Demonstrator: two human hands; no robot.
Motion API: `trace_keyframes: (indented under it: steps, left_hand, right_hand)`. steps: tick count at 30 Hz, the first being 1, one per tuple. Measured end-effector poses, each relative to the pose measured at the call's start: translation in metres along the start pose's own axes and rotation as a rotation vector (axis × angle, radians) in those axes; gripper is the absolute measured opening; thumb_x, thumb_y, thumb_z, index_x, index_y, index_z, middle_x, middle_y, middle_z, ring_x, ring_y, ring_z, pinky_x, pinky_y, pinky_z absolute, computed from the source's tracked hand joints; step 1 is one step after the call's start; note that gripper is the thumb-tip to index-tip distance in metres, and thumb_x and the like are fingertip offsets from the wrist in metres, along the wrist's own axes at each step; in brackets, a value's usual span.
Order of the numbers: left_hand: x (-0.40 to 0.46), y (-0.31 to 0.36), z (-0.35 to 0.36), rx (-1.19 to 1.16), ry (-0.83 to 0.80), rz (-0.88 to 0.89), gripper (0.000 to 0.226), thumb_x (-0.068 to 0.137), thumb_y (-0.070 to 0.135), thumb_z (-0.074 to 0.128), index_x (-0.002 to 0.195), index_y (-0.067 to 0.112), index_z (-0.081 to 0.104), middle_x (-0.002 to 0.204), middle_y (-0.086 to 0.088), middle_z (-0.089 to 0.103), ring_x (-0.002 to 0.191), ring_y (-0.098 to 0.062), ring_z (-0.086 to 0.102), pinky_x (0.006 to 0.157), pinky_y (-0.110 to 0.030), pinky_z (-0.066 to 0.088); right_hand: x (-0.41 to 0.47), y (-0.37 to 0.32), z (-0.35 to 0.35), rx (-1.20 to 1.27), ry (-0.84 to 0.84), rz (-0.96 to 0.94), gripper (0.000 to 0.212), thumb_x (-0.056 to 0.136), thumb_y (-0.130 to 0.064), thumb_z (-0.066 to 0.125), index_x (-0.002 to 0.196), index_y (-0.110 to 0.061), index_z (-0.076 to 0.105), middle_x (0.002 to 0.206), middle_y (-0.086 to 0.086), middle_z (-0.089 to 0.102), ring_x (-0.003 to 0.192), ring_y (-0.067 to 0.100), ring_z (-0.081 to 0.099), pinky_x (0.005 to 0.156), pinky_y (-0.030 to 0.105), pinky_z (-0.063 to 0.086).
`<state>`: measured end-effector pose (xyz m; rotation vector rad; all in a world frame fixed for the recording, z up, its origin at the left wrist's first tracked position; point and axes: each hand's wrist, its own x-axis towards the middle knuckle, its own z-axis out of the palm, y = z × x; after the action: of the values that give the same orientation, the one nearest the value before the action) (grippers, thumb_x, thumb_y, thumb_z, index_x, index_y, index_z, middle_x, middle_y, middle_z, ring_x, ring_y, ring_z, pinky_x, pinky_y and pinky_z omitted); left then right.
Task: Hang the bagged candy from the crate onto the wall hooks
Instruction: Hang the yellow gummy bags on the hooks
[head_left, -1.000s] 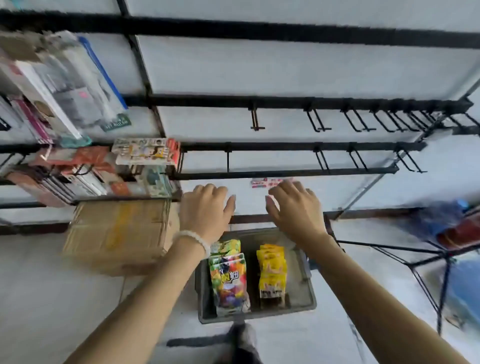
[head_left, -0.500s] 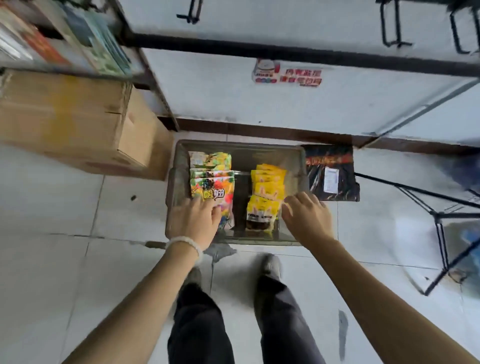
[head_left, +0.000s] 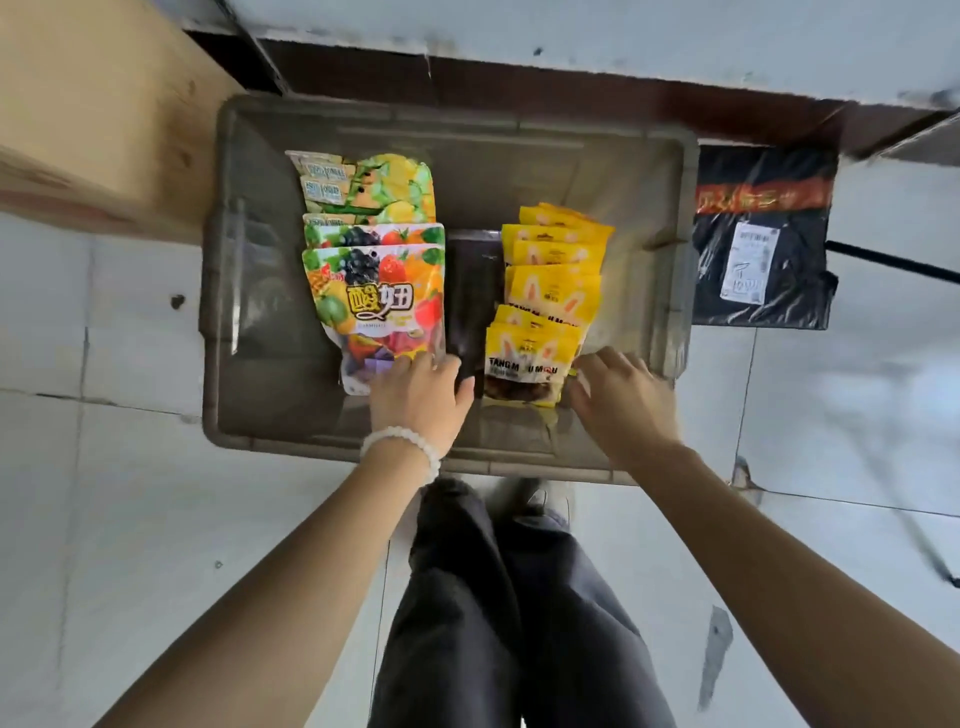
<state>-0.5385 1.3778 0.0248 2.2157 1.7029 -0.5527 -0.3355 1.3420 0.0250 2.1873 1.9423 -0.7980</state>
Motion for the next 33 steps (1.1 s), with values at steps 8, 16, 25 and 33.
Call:
trace_keyframes:
  steps: [8, 16, 25, 33]
  left_hand:
    - [0.105, 0.001, 0.093, -0.067, -0.043, 0.03, 0.04, 0.094, 0.047, 0.037, 0.122, 0.023, 0.051, 0.11, -0.007, 0.059, 0.102, -0.029, 0.054, 0.066, -0.035, 0.039]
    - [0.146, 0.009, 0.14, -0.105, -0.057, 0.106, 0.026, 0.092, 0.04, 0.048, 0.109, 0.024, 0.059, 0.106, -0.004, 0.058, 0.102, -0.027, 0.051, 0.075, -0.04, 0.038]
    - [0.091, 0.006, 0.112, -0.264, -0.033, 0.28, 0.014, 0.092, 0.024, 0.05, 0.089, 0.018, 0.063, 0.094, 0.0, 0.062, 0.092, -0.027, 0.052, 0.084, -0.044, 0.034]
    - [0.01, -0.001, -0.005, -0.313, 0.089, 0.315, 0.013, 0.086, 0.014, 0.059, 0.074, 0.012, 0.061, 0.075, -0.004, 0.064, 0.078, -0.029, 0.056, 0.067, -0.037, 0.034]
  right_hand:
    - [0.098, 0.011, 0.082, -0.01, -0.053, -0.01, 0.032, 0.094, -0.029, 0.044, 0.121, -0.015, 0.055, 0.121, 0.011, 0.054, 0.111, 0.032, 0.048, 0.078, 0.039, 0.045]
    - [0.148, 0.02, 0.125, -0.019, -0.107, 0.127, 0.027, 0.095, -0.026, 0.044, 0.116, -0.014, 0.057, 0.117, 0.012, 0.061, 0.107, 0.036, 0.053, 0.083, 0.041, 0.043]
    - [0.098, 0.011, 0.086, 0.238, -0.156, 0.128, 0.016, 0.09, -0.019, 0.052, 0.099, -0.015, 0.065, 0.106, 0.008, 0.066, 0.096, 0.034, 0.056, 0.077, 0.035, 0.042]
    - [0.037, -0.021, -0.04, 0.278, -0.058, -0.027, 0.013, 0.09, -0.015, 0.053, 0.094, -0.011, 0.065, 0.097, 0.012, 0.065, 0.086, 0.034, 0.058, 0.069, 0.037, 0.046]
